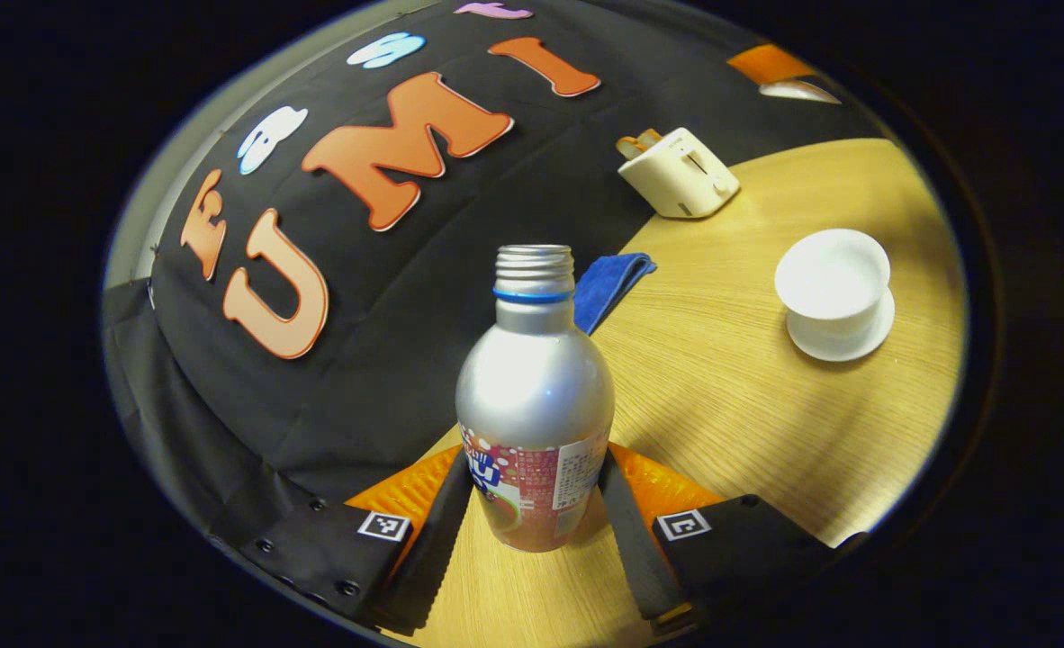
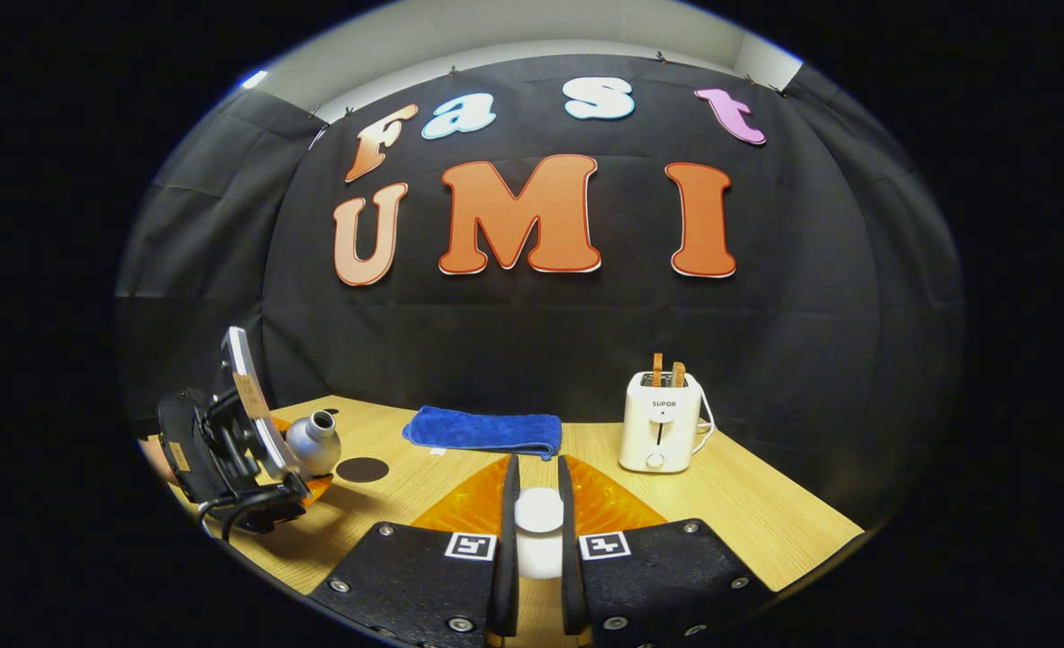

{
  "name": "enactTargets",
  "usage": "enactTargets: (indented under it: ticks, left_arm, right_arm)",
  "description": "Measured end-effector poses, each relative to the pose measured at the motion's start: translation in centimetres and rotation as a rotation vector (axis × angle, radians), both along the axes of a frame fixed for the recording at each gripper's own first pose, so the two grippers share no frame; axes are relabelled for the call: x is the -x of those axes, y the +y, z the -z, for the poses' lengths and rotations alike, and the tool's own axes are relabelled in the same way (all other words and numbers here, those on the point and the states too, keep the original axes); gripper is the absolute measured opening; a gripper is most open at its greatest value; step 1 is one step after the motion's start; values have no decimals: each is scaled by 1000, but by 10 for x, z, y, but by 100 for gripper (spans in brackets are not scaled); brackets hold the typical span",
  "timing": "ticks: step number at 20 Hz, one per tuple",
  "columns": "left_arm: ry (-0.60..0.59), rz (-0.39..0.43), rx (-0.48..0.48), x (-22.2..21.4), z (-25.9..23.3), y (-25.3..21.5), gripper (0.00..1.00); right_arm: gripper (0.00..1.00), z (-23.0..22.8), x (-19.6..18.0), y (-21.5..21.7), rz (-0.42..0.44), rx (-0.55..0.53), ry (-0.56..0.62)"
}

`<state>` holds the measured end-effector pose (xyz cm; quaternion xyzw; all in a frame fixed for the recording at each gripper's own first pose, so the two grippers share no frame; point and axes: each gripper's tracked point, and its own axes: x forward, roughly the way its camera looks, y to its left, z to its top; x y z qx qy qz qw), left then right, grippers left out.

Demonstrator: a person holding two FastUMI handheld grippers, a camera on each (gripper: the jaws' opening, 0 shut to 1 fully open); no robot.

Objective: Open the teacup lid with one hand, grasp the water bottle and pour water into the teacup with the other hand; after pouring, place the water bottle on the coaster and then close the teacup lid.

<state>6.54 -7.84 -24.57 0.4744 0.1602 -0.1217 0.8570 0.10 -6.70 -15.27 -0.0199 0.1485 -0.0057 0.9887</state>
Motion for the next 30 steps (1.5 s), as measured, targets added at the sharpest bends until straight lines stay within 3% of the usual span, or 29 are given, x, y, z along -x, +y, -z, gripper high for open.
enactTargets:
  ticks: [11,30]
  left_arm:
    - [-42,241,-329,6,11,-36,84]
    - [-165,503,-699,-13,-15,-66,84]
  right_arm:
    - [19,-2,3,-8,3,-23,-1]
    - [19,-2,6,-16,-25,-39,-2]
